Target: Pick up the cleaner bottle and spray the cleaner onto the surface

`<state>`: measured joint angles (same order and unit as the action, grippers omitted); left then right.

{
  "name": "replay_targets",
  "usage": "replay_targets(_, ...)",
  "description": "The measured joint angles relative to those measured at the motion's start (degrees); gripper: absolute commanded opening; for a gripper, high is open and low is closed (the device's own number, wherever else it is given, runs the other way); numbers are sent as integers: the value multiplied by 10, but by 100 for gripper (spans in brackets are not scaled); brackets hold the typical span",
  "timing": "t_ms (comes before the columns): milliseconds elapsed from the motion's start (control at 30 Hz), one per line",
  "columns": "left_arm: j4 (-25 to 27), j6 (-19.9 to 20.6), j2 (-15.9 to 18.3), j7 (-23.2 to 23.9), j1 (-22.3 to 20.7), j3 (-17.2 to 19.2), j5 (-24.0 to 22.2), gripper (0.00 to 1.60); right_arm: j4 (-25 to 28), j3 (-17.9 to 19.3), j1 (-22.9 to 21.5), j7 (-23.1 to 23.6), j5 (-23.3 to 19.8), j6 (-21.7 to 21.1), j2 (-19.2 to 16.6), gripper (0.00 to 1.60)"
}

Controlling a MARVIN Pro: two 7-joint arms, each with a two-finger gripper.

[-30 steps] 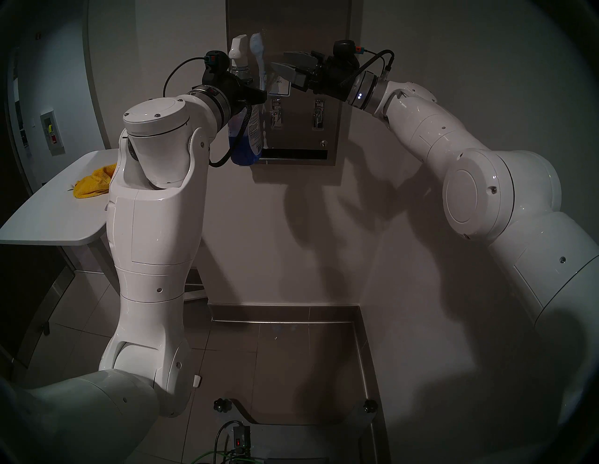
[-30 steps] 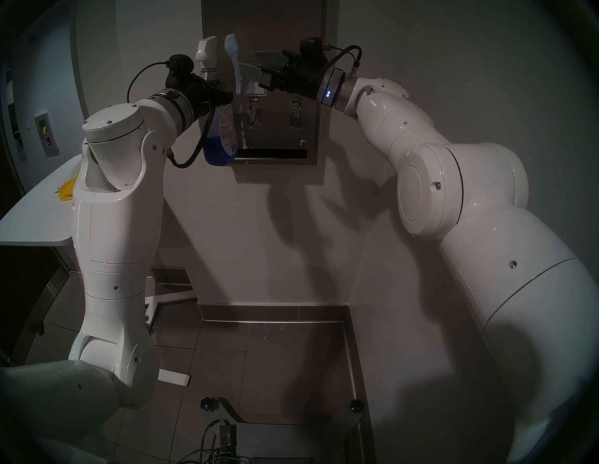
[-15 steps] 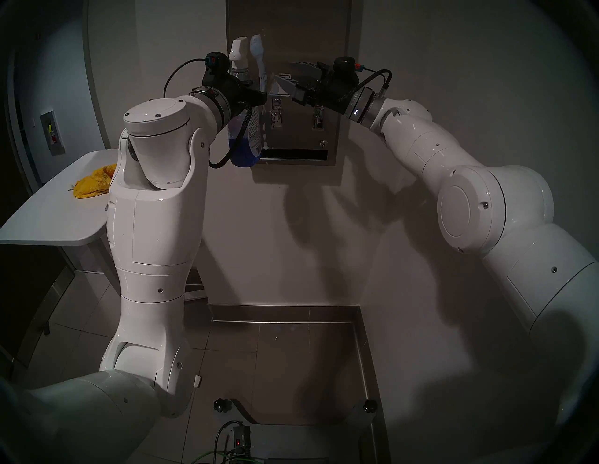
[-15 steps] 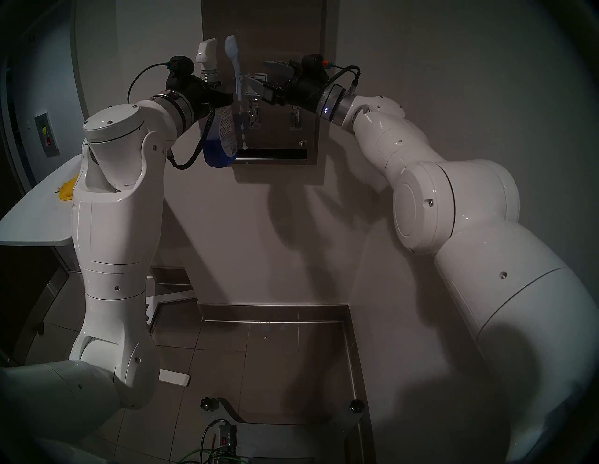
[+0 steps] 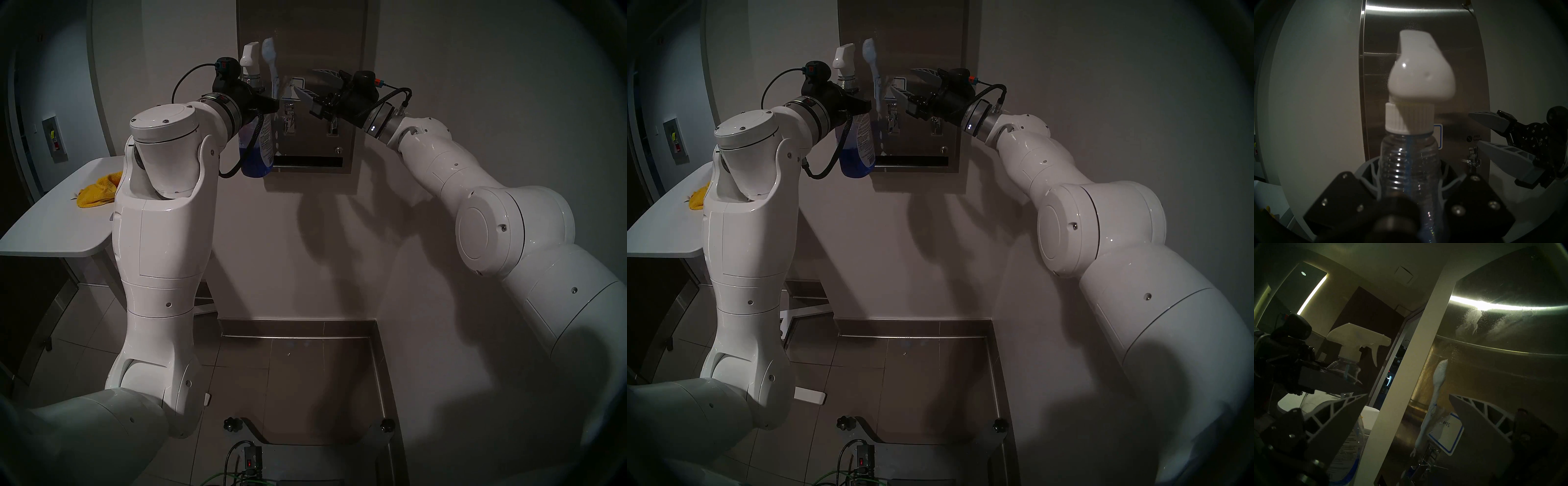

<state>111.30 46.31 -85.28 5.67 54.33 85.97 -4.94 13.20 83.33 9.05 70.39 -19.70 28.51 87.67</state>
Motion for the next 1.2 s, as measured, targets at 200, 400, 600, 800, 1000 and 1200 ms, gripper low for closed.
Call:
replay_targets(200,0,3,-1,2,0,1,2,0,21,8,2,22,-5,21,10,160)
replay_targets(400,0,6,-2,3,1,1,4,0,50,15,-8,25,-9,41,12,160)
replay_targets(600,0,7,-3,5,1,2,6,0,82,21,-18,9,-11,57,12,160)
replay_targets(800,1,9,-5,7,0,3,8,0,115,23,-20,-3,-12,67,12,160)
replay_targets(1000,1,9,-6,8,0,4,10,0,142,24,-16,-8,-12,69,12,160)
replay_targets(1200,1,9,-7,10,0,5,12,0,170,24,-5,-9,-11,68,11,160)
